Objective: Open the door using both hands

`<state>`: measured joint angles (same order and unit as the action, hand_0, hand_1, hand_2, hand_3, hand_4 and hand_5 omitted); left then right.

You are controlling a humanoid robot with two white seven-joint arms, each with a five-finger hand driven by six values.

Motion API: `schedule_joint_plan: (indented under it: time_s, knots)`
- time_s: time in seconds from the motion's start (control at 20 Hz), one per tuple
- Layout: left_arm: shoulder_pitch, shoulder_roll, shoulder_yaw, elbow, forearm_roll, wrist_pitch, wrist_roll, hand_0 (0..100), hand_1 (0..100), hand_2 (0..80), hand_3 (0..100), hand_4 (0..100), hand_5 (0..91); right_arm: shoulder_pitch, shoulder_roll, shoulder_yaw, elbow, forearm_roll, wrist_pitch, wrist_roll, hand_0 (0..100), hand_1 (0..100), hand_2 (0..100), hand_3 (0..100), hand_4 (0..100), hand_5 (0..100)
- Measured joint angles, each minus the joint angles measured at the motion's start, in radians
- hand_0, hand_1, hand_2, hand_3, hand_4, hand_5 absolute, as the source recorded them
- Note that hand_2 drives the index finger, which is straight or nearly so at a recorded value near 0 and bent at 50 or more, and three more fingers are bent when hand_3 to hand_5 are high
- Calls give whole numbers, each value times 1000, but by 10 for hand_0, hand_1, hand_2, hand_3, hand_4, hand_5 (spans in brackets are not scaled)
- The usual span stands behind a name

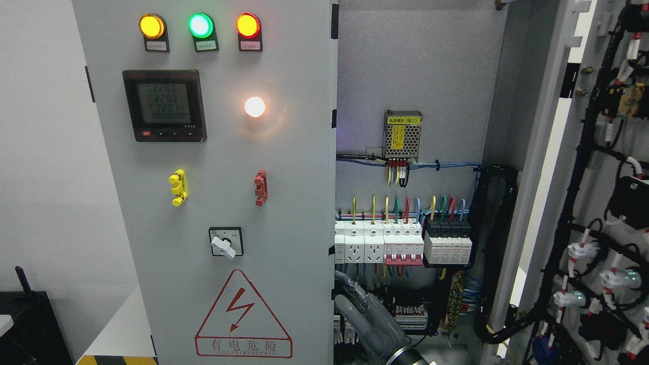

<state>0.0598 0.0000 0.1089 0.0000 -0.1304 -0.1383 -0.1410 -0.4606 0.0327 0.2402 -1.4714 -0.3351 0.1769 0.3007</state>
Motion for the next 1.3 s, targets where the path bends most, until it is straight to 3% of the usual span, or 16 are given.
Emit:
schedule_joint_plan:
  time_s: [0.55,0.95,1.05,1.3]
  knots:
    - [0,0,0,0,0,0,-6,120,389,0,0,0,0,-29,-46,5,12,-87,39,55,120,389,0,0,0,0]
    - [0,0,0,0,0,0,-9,120,389,0,0,0,0,-49,-61,20,19,-97,51,94,120,389,0,0,0,0]
    - [0,0,0,0,0,0,-9,120,389,0,0,0,0,-51,-63,28,19,-99,61,133,120,389,0,0,0,0]
    - [0,0,0,0,0,0,-9,120,389,0,0,0,0,-56,-67,40,20,-100,72,142,120,389,0,0,0,0]
